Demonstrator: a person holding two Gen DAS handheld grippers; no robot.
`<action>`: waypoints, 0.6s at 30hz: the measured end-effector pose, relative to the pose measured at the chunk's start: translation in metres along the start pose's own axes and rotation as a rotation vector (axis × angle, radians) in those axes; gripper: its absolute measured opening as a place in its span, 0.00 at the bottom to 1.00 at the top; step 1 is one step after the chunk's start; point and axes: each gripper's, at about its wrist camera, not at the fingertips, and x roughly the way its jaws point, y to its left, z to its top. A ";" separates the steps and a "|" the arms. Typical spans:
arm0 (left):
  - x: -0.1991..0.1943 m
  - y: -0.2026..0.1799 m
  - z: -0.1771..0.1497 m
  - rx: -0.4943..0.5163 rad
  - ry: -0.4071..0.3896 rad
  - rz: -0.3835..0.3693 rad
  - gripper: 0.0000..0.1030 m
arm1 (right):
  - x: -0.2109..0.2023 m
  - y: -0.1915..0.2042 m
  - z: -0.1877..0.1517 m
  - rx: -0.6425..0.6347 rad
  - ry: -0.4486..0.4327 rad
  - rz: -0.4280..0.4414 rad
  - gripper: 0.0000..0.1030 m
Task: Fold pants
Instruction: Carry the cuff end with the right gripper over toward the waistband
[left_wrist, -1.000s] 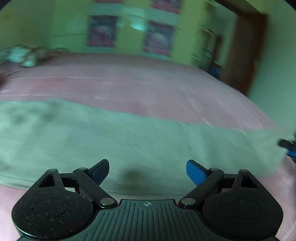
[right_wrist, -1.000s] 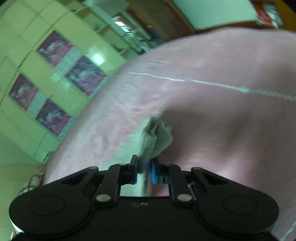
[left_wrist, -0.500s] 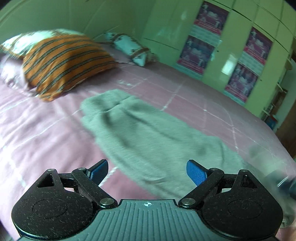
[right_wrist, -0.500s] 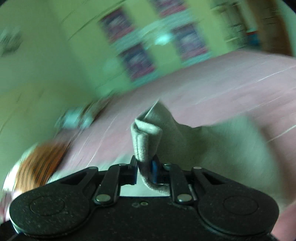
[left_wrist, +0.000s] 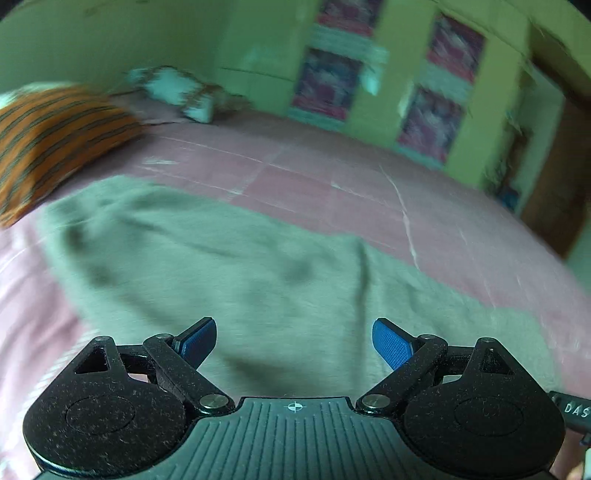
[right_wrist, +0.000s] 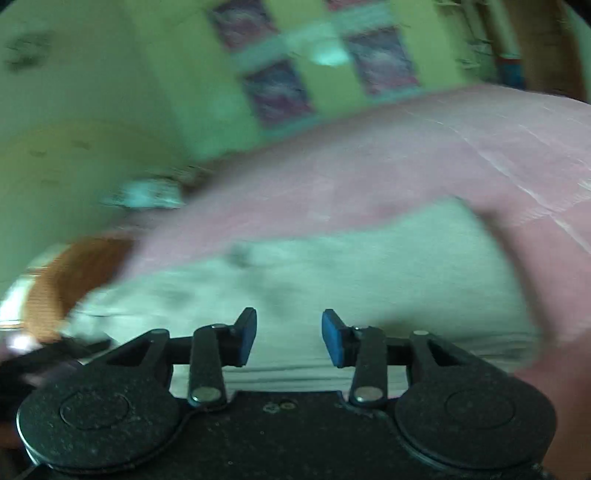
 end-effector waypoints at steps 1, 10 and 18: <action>0.013 -0.015 -0.001 0.052 0.080 0.016 0.88 | -0.002 -0.010 0.004 0.034 0.011 0.028 0.18; -0.013 0.020 -0.011 -0.053 -0.017 0.042 0.88 | -0.080 -0.128 -0.002 0.459 -0.162 0.056 0.48; -0.019 0.079 -0.026 -0.160 0.016 0.149 0.89 | -0.054 -0.150 -0.025 0.664 -0.113 0.191 0.45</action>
